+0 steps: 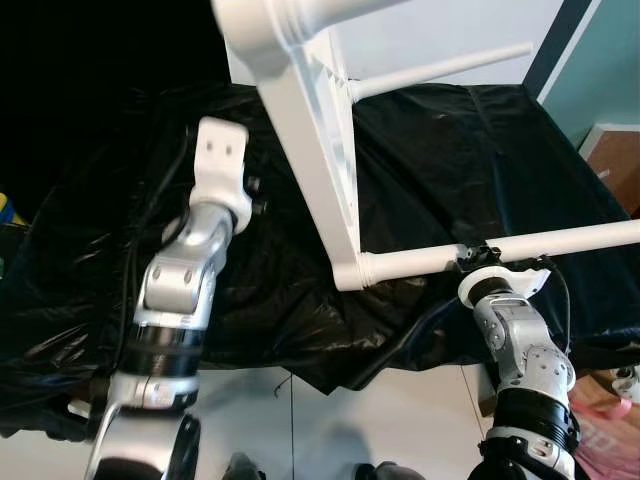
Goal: Building children table
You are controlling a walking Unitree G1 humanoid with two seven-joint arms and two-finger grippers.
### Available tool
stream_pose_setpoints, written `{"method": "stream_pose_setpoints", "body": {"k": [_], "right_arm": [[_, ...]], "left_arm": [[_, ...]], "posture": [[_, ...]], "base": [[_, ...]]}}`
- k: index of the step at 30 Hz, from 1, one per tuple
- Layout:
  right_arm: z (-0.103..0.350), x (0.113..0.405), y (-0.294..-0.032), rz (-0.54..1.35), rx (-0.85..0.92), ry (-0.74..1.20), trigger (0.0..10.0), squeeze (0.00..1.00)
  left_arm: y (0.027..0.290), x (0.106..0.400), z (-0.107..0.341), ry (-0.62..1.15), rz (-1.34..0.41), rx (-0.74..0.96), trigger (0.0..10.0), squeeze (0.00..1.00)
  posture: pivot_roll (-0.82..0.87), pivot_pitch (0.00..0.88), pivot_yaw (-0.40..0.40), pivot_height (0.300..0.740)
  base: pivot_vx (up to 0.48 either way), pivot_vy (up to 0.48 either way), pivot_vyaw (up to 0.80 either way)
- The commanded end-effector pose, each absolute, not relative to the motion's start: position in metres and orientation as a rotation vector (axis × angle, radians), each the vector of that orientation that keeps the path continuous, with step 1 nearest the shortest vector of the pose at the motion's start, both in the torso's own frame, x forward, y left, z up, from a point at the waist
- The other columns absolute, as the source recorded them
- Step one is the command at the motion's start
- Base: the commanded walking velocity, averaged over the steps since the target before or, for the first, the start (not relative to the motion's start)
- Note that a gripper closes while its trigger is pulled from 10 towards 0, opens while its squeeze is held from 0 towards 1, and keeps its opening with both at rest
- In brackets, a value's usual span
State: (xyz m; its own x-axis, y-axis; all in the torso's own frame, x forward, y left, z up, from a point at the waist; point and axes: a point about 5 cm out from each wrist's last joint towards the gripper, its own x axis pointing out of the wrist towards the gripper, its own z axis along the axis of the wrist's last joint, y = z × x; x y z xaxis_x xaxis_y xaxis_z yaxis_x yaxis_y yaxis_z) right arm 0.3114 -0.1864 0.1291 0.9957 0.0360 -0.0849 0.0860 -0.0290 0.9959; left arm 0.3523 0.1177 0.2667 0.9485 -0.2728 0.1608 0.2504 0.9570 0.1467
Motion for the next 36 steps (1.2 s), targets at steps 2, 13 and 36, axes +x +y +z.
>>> {"method": "stream_pose_setpoints", "body": {"k": [2, 13, 36], "right_arm": [[0.092, 0.295, -0.147, -0.056, 1.788, 0.221, 10.0, 0.00], [0.071, 0.199, -0.185, -0.097, 1.456, 0.238, 10.0, 0.00], [0.201, 0.193, -0.278, -0.076, 0.606, -0.401, 10.0, 0.00]], "left_arm": [[0.085, 0.365, 0.285, -0.235, -0.370, 0.077, 10.0, 0.00], [0.029, 0.377, 0.365, -0.429, -0.514, 0.113, 10.0, 0.00], [0.023, 0.395, 0.378, -0.482, -0.572, 0.234, 10.0, 0.00]], "posture": [[0.00, 0.150, -0.031, 0.740], [-0.05, 0.198, 0.035, 0.740], [-0.09, 0.168, 0.090, 0.740]], "base": [[0.000, 0.000, 0.00], [0.000, 0.000, 0.00], [0.000, 0.000, 0.00]]}}
